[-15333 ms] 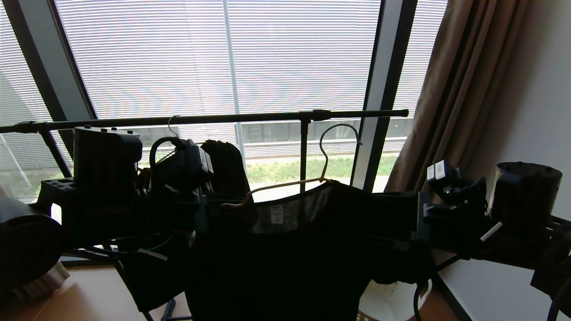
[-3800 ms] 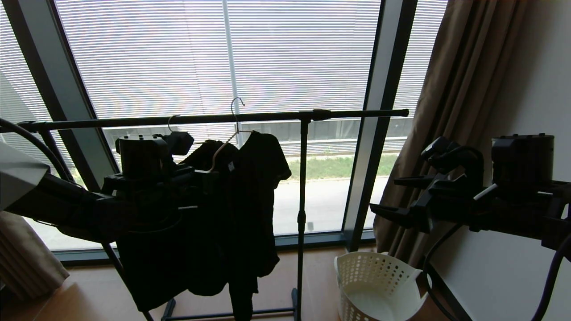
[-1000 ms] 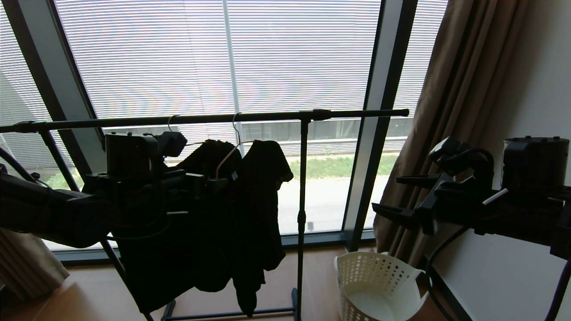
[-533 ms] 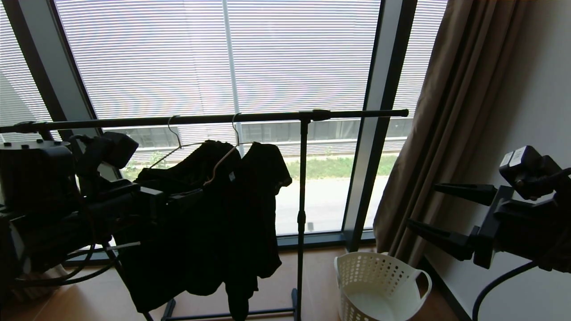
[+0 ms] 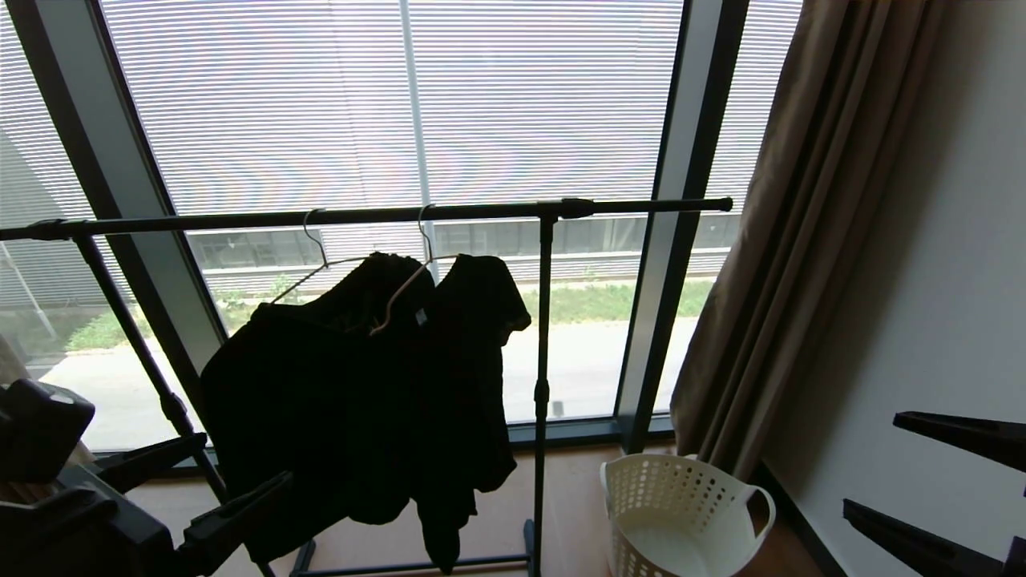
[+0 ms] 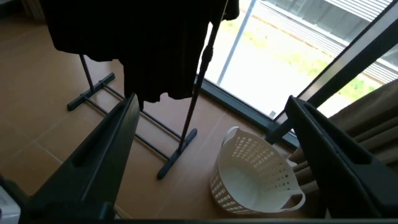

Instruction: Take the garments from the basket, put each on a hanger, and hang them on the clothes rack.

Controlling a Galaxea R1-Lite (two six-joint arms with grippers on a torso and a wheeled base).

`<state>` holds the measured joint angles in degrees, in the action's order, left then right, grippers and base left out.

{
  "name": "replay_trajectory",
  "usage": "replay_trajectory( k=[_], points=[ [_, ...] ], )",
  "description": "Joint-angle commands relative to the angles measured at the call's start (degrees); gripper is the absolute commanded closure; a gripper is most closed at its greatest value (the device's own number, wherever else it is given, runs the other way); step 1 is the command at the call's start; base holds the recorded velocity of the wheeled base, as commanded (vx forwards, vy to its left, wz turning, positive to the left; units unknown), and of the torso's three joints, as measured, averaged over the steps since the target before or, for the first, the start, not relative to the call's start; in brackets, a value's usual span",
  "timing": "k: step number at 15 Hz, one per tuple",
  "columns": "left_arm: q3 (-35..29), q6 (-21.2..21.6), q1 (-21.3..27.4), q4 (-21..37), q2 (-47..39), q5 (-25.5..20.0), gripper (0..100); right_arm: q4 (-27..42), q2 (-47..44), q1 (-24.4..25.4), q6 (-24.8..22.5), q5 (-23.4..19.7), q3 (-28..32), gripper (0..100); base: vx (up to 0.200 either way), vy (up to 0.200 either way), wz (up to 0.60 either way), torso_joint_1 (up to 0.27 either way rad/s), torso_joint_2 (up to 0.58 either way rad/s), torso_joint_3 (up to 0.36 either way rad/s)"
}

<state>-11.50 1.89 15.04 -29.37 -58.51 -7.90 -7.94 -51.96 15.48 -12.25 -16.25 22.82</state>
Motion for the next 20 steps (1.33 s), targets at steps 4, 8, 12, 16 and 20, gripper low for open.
replay_trajectory(
  k=[4,8,12,16,20],
  points=[
    [3.8,0.4,1.5,17.9,22.1,-1.6,0,3.0,16.0,-0.3,4.1,3.2,-8.3,0,0.0,0.0,0.0,0.0,0.0,0.0],
    [5.5,0.3,1.4,26.2,32.6,-1.4,0,7.6,22.6,-0.3,4.3,6.9,-11.2,0,0.0,0.0,0.0,0.0,0.0,0.0],
    [7.5,0.3,1.1,32.6,42.8,-1.2,0,12.0,32.3,-2.1,4.3,11.4,-14.0,0,0.0,0.0,0.0,0.0,0.0,0.0],
    [8.8,0.3,0.1,34.2,46.0,0.3,0,12.2,38.6,-8.7,4.3,12.6,-17.9,0,0.0,0.0,0.0,0.0,0.0,0.0],
    [9.6,0.1,-1.9,34.1,47.1,1.2,0,12.5,42.4,-12.4,4.4,13.3,-20.0,0,0.0,0.0,0.0,0.0,0.0,0.0]
  ],
)
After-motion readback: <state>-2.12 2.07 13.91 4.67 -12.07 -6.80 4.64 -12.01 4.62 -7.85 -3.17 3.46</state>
